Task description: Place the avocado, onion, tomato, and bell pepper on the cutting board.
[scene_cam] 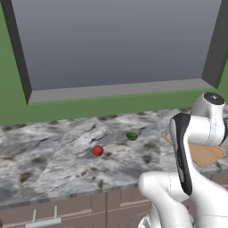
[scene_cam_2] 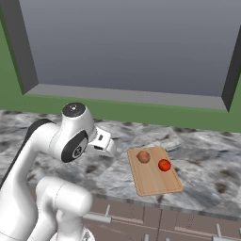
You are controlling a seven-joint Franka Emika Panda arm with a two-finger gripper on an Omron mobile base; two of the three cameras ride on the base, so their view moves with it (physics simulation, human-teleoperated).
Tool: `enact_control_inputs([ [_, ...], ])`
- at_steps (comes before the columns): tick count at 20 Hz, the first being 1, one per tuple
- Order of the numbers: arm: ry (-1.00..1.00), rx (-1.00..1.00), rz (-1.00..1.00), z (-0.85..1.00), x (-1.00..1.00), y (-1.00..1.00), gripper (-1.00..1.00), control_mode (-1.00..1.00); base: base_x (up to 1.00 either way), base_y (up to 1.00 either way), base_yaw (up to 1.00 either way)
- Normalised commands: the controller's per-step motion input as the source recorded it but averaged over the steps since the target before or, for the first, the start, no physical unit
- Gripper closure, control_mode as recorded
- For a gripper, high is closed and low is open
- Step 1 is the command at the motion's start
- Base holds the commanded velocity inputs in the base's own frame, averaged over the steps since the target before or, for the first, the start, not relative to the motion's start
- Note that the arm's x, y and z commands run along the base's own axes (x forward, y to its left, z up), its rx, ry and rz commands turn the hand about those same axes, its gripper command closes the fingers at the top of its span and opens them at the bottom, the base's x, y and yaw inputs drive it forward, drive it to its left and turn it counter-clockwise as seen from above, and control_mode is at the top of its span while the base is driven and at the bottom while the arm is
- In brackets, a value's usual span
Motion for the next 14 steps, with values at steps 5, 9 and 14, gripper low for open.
enact_control_inputs([
  [5, -0.03, -0.01, 0.2, 0.3, -0.12, 0.83, -1.0, -1.0, 0.0, 0.0, 0.0],
  [9, 0.0, 0.0, 0.23, 0.11, 0.0, 0.76, -1.0, -1.0, 0.0, 0.0, 0.0],
  [14, 0.0, 0.0, 0.17, 0.17, 0.0, 0.64, -1.0, -1.0, 0.0, 0.0, 0.0],
])
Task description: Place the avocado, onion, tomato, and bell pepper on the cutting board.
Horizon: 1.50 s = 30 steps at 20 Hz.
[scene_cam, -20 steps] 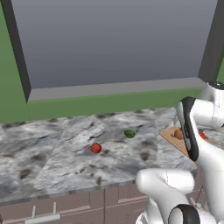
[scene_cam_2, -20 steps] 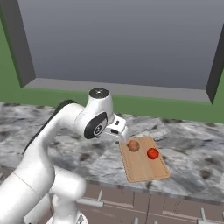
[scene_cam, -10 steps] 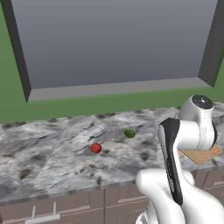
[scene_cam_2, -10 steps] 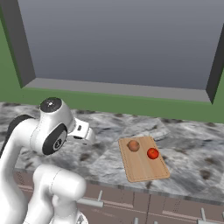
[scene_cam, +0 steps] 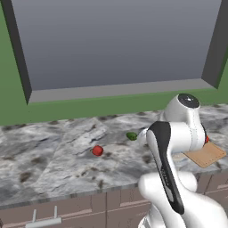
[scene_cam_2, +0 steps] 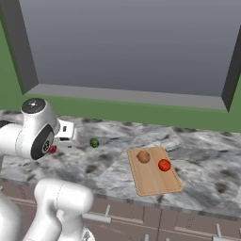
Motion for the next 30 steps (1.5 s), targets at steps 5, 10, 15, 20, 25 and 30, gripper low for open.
enact_control_inputs([
  [5, 0.0, 0.0, 0.13, 0.0, 0.07, 0.6, -1.0, -1.0, 0.0, 0.0, 0.0],
  [10, 0.03, 0.0, 0.11, 0.0, 0.27, 0.66, -1.0, -1.0, 0.0, 0.0, 0.0],
  [15, 0.07, 0.0, 0.08, 0.0, 0.42, 0.7, -1.0, -1.0, 0.0, 0.0, 0.0],
  [20, 0.15, 0.0, 0.03, -0.01, 0.57, 0.62, -1.0, -1.0, 0.0, 0.0, 0.0],
  [25, 0.08, -0.04, 0.02, -0.14, 0.3, 0.13, -1.0, -1.0, 0.0, 0.0, 0.0],
  [30, 0.01, -0.04, 0.01, -0.28, 0.22, 0.15, -1.0, -1.0, 0.0, 0.0, 0.0],
])
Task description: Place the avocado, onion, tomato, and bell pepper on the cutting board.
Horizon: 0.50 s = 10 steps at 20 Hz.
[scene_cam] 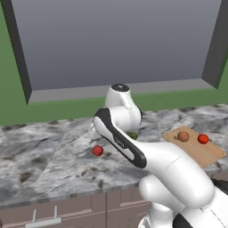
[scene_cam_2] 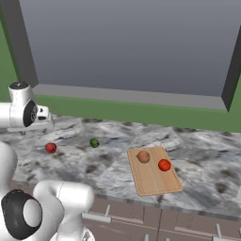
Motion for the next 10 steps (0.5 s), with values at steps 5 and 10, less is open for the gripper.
enact_control_inputs([
  [5, 0.0, 0.0, 0.02, -0.36, 0.13, 0.11, -1.0, -1.0, 0.0, 0.0, 0.0],
  [10, 0.0, -0.02, 0.01, -0.42, 0.08, 0.06, -1.0, -1.0, 0.0, 0.0, 0.0],
])
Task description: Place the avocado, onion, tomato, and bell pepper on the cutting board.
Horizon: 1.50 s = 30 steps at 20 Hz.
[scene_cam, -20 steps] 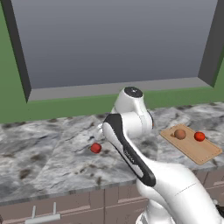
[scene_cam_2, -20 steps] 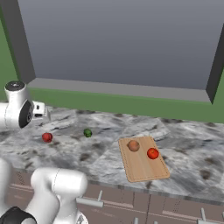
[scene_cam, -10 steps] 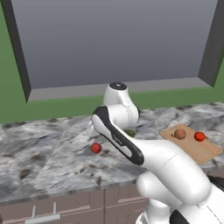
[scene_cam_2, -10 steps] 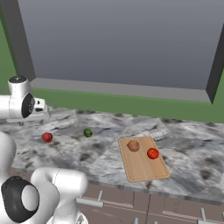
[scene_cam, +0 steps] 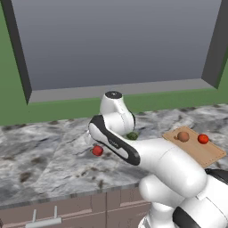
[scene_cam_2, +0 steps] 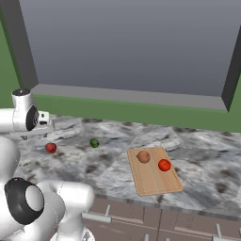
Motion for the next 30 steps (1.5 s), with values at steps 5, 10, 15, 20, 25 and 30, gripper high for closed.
enact_control_inputs([
  [5, 0.0, -0.07, 0.0, -0.27, 0.08, 0.0, -1.0, -1.0, 0.0, 0.0, 0.0],
  [10, 0.0, -0.02, 0.0, -0.13, 0.22, 0.0, -1.0, -1.0, 0.0, 0.0, 0.0],
  [15, 0.0, 0.0, 0.0, -0.05, 0.31, 0.0, -1.0, -1.0, 0.0, 0.0, 0.0],
  [20, 0.0, 0.0, 0.0, -0.07, 0.33, 0.0, -1.0, -1.0, 0.0, 0.0, 0.0],
  [25, 0.0, 0.0, 0.0, -0.12, 0.36, 0.04, -1.0, -1.0, 0.0, 0.0, 0.0],
  [30, 0.0, 0.0, 0.0, -0.15, 0.28, 0.03, -1.0, -1.0, 0.0, 0.0, 0.0],
])
